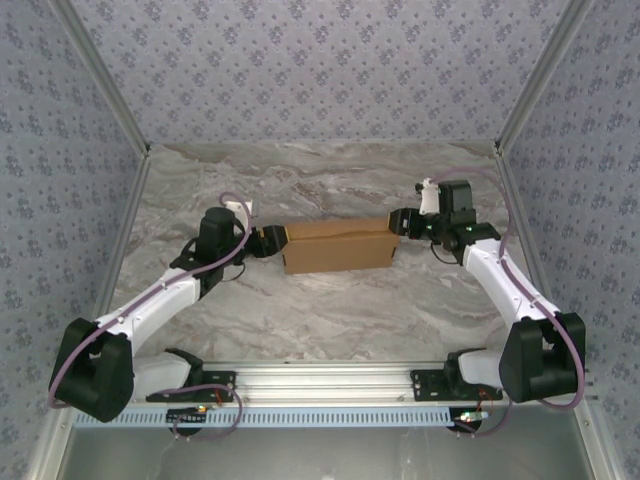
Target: Fold the paper box
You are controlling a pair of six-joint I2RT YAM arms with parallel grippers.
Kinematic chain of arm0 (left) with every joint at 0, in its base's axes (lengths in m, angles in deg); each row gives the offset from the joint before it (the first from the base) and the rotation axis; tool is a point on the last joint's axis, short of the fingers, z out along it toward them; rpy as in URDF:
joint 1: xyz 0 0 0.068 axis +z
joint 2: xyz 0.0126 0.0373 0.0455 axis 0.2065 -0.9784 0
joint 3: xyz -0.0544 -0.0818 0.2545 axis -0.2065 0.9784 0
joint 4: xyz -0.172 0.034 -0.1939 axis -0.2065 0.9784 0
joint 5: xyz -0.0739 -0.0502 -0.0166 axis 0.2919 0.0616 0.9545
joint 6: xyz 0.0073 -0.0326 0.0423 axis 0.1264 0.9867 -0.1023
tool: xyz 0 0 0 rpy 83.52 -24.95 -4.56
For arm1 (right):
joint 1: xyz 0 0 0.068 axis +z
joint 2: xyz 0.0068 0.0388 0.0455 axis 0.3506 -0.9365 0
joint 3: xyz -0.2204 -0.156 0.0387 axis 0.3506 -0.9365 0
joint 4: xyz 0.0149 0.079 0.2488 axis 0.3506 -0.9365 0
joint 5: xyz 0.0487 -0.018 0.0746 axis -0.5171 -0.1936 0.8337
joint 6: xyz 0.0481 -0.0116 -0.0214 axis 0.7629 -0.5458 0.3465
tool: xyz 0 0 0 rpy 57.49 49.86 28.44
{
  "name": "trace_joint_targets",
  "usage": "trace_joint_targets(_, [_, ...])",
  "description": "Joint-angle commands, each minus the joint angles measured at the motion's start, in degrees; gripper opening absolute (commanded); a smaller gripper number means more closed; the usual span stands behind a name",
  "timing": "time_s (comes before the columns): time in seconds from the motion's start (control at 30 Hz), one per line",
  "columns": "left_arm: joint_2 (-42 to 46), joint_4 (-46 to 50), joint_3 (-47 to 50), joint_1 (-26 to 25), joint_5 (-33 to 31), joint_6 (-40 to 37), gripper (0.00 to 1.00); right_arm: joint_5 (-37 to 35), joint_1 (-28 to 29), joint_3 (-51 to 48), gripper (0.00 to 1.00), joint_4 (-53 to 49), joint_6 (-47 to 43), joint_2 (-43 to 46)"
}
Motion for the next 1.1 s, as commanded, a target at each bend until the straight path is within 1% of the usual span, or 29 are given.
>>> trace_joint_targets(0.0, [-1.1, 3.9, 2.6, -0.4, -0.9, -0.4, 0.65, -0.4, -0.5, -3.3, 0.49, -3.6, 0.6, -0.3])
trace_joint_targets(0.17, [-1.5, 3.0, 3.1, -0.5, -0.5, 0.1, 0.65, 0.4, -0.5, -5.4, 0.48, -2.1, 1.4, -0.3])
trace_joint_targets(0.5, [-1.5, 3.5, 1.1, -1.7, -0.9, -0.2, 0.65, 3.2, -0.5, -4.5, 0.47, -1.2, 2.4, 0.8])
trace_joint_targets(0.6, [-2.4, 3.0, 1.9, -2.0, -0.9, 0.0, 0.64, 4.1, -0.7, -6.0, 0.44, -0.9, 2.4, 0.4])
trace_joint_targets(0.73, [-3.4, 1.6, 3.8, -2.2, -0.9, 0.6, 0.64, 6.7, -1.7, -10.7, 0.39, 2.1, 3.7, -0.4])
trace_joint_targets(0.83, [-3.9, 0.7, 4.5, -2.4, -0.9, 1.3, 0.63, 8.2, -2.5, -14.0, 0.38, 4.6, 4.9, -1.0])
trace_joint_targets(1.07, [-3.3, 1.7, 2.8, -2.9, -1.3, 1.2, 0.62, 8.4, -2.6, -12.6, 0.35, 3.5, 5.1, 0.7])
